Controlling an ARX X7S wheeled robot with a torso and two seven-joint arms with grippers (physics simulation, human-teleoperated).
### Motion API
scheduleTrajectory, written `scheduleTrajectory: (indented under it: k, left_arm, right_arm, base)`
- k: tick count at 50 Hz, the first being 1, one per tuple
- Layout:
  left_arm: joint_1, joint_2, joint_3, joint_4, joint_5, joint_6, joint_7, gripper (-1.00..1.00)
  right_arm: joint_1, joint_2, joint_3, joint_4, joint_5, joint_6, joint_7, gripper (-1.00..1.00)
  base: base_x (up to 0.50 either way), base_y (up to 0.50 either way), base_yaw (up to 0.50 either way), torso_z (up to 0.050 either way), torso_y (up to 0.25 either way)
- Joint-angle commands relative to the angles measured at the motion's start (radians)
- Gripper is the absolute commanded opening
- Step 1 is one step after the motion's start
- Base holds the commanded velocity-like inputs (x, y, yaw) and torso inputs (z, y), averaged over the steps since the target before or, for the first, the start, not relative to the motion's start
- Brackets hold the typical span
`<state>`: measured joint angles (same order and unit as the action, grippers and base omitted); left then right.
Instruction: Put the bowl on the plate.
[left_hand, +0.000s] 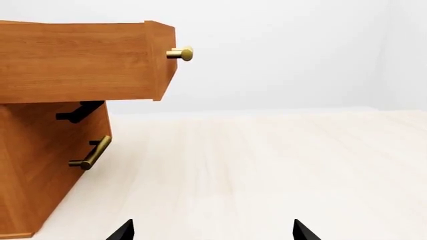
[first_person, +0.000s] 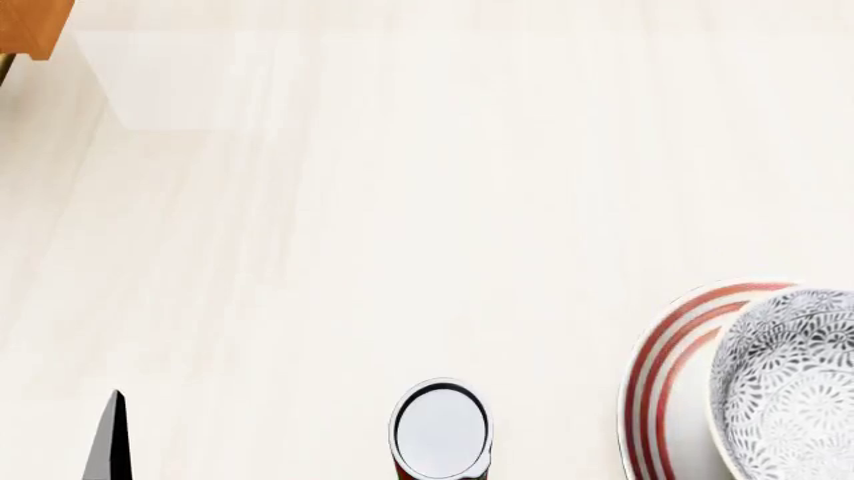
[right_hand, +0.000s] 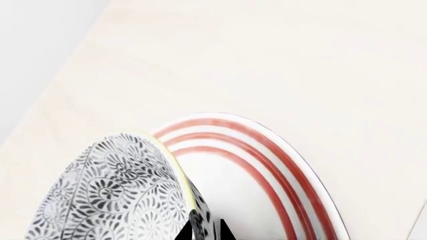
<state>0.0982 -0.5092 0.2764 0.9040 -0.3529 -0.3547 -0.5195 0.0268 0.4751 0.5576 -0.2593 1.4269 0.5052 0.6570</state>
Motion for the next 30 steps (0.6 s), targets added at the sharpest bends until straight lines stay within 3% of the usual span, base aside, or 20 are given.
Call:
scheduleTrajectory:
  k: [1,30]
  left_arm:
    - [0.007,0.019,-0.032,0.023,-0.009,0.012,0.025,1.00]
    - [0.006,0.010,-0.019,0.018,-0.007,0.022,0.014,1.00]
  right_arm:
    - [0.009,-0.024,0.019,0.002,-0.029,-0.006,-0.039,-1.00]
    - [0.006,-0.028,0.009,0.015,-0.033,-0.011,-0.067,-1.00]
  base:
    - [0.00,0.00,0.00,0.000,0.000]
    - [0.00,0.00,0.00,0.000,0.000]
